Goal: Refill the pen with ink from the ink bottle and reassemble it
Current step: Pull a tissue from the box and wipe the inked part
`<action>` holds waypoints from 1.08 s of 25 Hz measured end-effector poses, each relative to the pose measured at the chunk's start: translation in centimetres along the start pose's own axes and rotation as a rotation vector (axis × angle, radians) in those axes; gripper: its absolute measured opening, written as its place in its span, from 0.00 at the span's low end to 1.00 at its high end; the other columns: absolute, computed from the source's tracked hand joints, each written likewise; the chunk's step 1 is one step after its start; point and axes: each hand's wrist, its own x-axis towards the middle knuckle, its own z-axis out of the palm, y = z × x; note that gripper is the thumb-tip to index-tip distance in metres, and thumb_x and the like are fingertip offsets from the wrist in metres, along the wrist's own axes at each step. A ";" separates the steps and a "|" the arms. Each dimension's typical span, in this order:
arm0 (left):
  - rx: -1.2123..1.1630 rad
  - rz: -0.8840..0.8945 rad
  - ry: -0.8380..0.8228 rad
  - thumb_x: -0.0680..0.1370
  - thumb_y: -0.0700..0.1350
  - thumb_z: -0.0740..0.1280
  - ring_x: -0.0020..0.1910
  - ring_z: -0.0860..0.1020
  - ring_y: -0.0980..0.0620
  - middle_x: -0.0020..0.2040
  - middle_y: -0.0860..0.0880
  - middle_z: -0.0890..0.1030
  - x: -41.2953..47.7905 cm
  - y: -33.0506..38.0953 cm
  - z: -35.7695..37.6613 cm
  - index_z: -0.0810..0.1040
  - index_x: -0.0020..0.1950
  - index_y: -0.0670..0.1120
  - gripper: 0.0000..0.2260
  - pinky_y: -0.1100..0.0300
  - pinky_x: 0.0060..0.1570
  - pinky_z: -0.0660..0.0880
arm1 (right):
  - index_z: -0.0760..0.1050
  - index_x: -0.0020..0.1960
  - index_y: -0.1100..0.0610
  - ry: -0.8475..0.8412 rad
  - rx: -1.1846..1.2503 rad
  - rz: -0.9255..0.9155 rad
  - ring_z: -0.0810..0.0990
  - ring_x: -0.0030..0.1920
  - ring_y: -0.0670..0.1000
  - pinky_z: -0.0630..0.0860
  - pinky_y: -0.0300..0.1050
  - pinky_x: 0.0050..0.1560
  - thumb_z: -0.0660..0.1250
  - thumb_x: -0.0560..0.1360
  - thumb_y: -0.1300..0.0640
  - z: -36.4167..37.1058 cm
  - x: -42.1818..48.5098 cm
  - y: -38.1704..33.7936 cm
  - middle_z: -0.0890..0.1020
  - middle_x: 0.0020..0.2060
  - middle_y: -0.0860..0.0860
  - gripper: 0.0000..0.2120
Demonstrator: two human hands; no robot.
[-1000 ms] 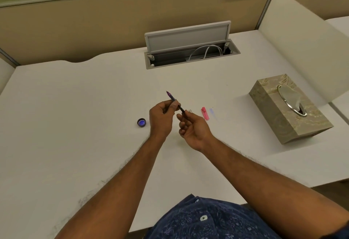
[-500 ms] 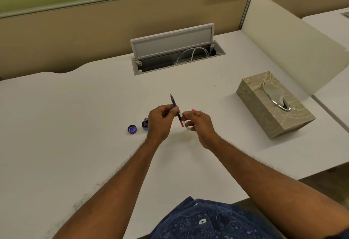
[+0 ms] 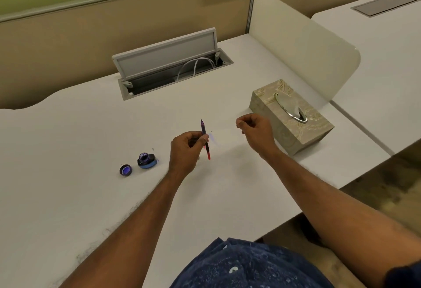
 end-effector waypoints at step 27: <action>0.059 -0.022 -0.106 0.75 0.46 0.72 0.44 0.84 0.52 0.42 0.49 0.86 1.6 1.7 6.6 0.84 0.48 0.44 0.07 0.52 0.52 0.80 | 0.79 0.43 0.59 0.418 -0.632 -0.194 0.78 0.44 0.55 0.73 0.48 0.44 0.64 0.72 0.55 -11.8 6.5 0.7 0.81 0.42 0.54 0.09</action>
